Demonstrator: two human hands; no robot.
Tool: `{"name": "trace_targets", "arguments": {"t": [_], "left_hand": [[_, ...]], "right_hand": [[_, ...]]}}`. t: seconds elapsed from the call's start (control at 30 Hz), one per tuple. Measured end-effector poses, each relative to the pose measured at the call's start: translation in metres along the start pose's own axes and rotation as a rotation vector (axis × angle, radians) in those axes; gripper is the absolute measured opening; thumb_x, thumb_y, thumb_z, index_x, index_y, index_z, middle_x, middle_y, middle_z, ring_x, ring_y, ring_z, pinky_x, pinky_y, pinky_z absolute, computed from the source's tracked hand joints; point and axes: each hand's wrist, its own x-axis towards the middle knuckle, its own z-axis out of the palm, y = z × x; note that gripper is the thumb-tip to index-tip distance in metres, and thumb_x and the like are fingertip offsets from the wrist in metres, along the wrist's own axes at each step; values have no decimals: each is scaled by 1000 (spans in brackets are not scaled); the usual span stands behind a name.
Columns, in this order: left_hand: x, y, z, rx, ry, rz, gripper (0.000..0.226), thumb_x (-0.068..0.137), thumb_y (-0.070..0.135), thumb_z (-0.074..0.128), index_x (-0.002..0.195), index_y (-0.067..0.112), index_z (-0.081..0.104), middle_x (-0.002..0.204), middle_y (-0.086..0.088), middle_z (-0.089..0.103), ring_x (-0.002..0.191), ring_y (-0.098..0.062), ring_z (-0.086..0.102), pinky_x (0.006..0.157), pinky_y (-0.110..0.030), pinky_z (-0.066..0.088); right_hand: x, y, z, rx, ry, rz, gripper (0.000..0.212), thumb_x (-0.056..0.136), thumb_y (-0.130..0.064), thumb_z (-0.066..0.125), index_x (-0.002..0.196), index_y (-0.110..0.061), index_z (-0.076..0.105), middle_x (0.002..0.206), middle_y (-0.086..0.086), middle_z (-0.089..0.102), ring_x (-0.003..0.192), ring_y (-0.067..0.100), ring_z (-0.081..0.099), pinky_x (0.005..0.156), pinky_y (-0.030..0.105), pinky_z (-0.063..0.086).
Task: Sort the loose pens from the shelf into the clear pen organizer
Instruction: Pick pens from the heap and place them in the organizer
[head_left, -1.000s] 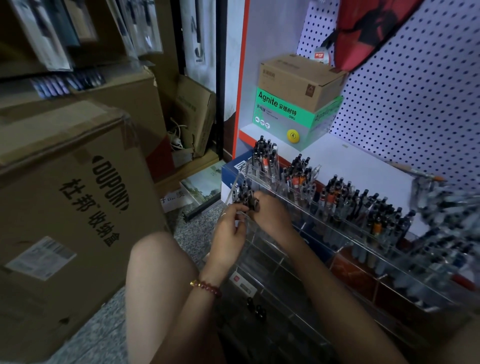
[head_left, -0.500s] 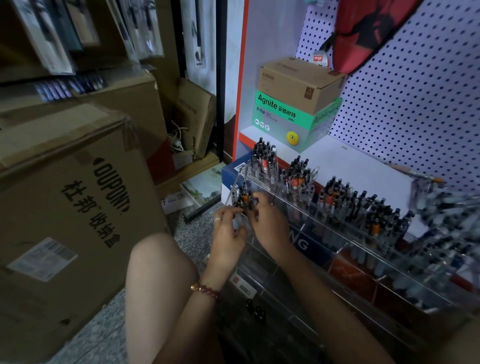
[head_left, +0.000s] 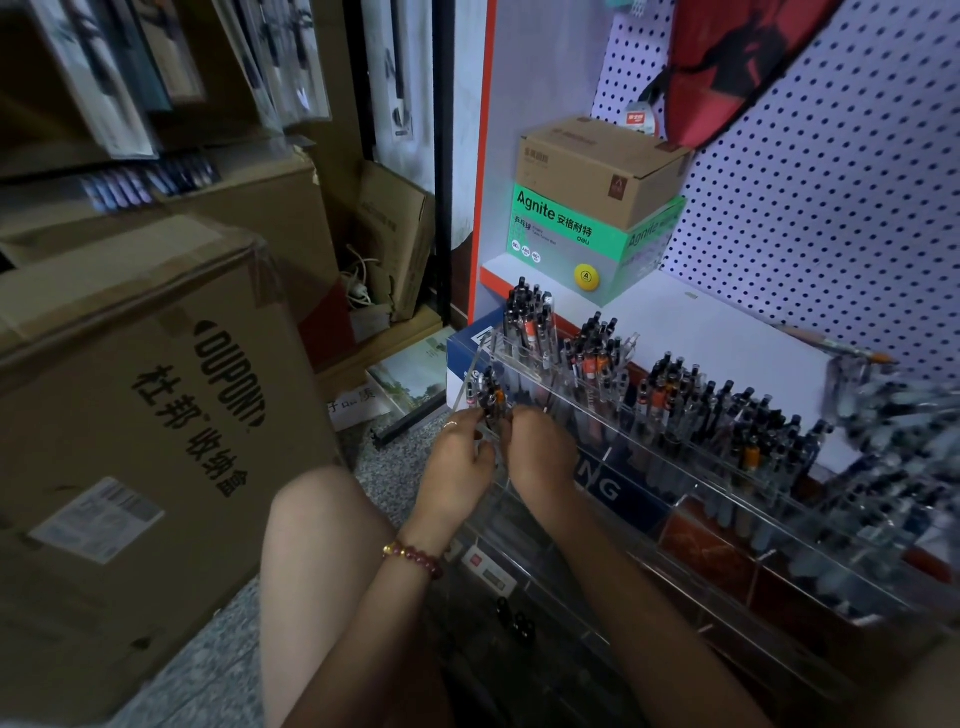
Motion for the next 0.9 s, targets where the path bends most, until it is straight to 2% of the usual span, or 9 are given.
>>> {"name": "trace_targets", "arguments": {"t": [0.13, 0.23, 0.3, 0.37, 0.43, 0.5, 0.6, 0.77, 0.9], "left_hand": [[3, 1, 0, -75, 179, -77, 28, 88, 5, 64, 116, 6, 61, 104, -5, 64, 86, -9, 58, 70, -12, 43], [9, 0, 0, -145, 206, -144, 26, 80, 4, 73, 95, 17, 56, 84, 5, 61, 75, -10, 59, 62, -9, 45], [14, 0, 1, -122, 217, -136, 27, 79, 3, 74, 89, 17, 54, 76, 6, 57, 71, -13, 59, 59, -13, 45], [17, 2, 4, -108, 252, -121, 25, 79, 4, 75, 87, 16, 54, 75, 7, 56, 70, -16, 60, 59, -16, 46], [19, 4, 5, -115, 304, -104, 24, 78, 6, 76, 85, 17, 56, 74, 11, 56, 71, -11, 59, 61, -17, 47], [22, 8, 5, -83, 352, -92, 24, 77, 11, 77, 84, 20, 56, 72, 13, 56, 71, -7, 58, 61, -22, 49], [25, 8, 6, -14, 344, -79, 25, 77, 14, 77, 82, 22, 54, 72, 10, 58, 70, -10, 58, 56, -28, 46], [23, 1, 8, 64, 343, -70, 28, 76, 15, 77, 79, 20, 50, 68, 11, 53, 65, -10, 53, 52, -26, 39], [21, -4, 8, 17, 366, -73, 25, 77, 13, 77, 83, 19, 53, 71, 12, 55, 70, -10, 56, 55, -27, 45]], "right_hand": [[-7, 4, 4, 70, 11, -15, 24, 101, -16, 41, 115, -10, 60, 106, 7, 67, 93, 22, 64, 65, 25, 36], [-12, 9, 4, 168, 31, -39, 32, 99, -12, 43, 128, -12, 56, 110, 6, 67, 94, 20, 64, 67, 25, 41], [-14, 12, 4, 216, 41, -69, 30, 97, -11, 43, 124, -12, 58, 105, 5, 68, 88, 18, 64, 64, 26, 40], [-16, 14, 4, 226, 33, -103, 24, 96, -9, 44, 114, -12, 60, 97, 5, 67, 83, 18, 63, 62, 28, 41], [-16, 16, 3, 205, 5, -143, 21, 96, -9, 44, 109, -12, 60, 95, 3, 66, 85, 19, 63, 68, 32, 49], [-16, 17, 3, 171, -23, -169, 23, 96, -9, 43, 111, -11, 60, 100, 4, 66, 89, 19, 63, 73, 32, 50], [-15, 17, 4, 141, -43, -193, 29, 96, -8, 42, 121, -13, 57, 101, 5, 66, 88, 19, 62, 70, 29, 47], [-16, 19, 6, 182, -60, -182, 34, 96, -9, 44, 129, -16, 52, 101, 1, 65, 79, 13, 58, 64, 25, 44], [-18, 18, 10, 212, 13, -89, 33, 97, -14, 45, 129, -14, 47, 105, 1, 65, 76, 11, 56, 60, 25, 45]]}}
